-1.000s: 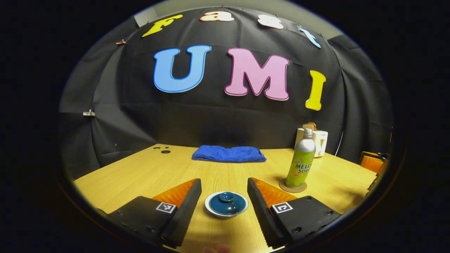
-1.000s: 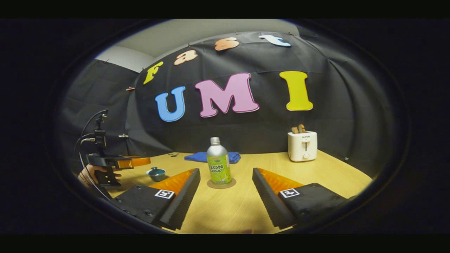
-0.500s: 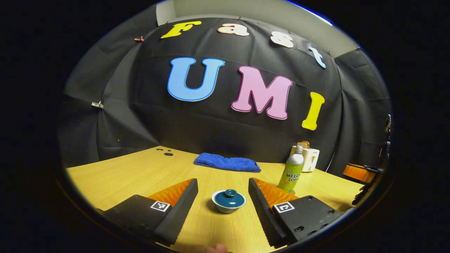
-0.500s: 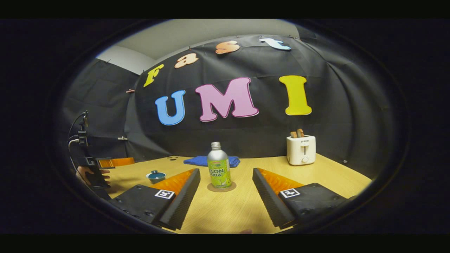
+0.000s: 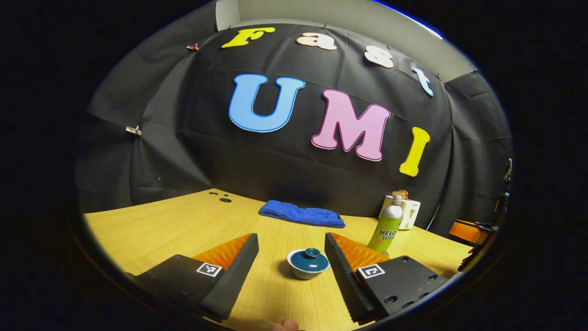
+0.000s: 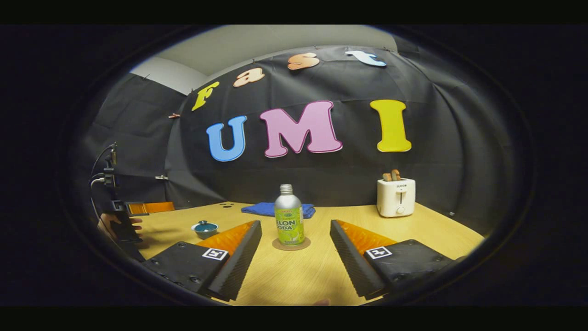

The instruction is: Open the teacup lid with one hand, grasp the water bottle and pour water into the teacup with the other hand; after pouring, place the water bottle on the coaster and then close the teacup lid.

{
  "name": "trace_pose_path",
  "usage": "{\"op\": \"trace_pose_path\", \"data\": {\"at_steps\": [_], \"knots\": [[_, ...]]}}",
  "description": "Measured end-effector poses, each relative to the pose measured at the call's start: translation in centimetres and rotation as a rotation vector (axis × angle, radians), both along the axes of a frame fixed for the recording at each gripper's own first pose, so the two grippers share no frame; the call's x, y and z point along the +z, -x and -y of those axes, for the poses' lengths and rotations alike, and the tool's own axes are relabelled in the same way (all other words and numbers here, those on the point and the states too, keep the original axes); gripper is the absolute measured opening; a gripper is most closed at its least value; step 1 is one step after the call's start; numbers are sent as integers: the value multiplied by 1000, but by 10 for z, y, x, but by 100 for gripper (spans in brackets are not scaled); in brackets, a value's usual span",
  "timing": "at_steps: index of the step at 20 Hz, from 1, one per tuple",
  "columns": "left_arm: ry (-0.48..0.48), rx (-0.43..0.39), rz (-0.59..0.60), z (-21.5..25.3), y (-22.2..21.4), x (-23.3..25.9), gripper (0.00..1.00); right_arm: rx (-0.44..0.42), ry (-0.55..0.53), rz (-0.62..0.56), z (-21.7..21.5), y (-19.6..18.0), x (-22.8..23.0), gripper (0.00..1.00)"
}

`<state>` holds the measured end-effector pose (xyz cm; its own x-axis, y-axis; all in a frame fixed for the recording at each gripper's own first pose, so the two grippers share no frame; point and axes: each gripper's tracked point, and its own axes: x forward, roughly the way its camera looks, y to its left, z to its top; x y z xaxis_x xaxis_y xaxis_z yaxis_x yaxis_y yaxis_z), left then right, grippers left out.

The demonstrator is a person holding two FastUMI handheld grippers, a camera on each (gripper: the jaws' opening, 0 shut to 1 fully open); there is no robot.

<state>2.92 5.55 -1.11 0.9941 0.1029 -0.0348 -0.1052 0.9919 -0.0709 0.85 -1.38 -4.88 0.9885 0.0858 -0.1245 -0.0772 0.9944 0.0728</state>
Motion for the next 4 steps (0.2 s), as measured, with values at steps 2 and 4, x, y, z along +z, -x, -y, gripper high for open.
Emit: {"op": "trace_pose_path", "data": {"at_steps": [2, 4], "knots": [[-2, -9, -4, 4, -1, -2, 92, 9, 4, -7, -3, 0, -1, 93], [-3, -16, -6, 7, -1, -2, 92, 12, 8, -3, -8, -3, -8, 93]]}}
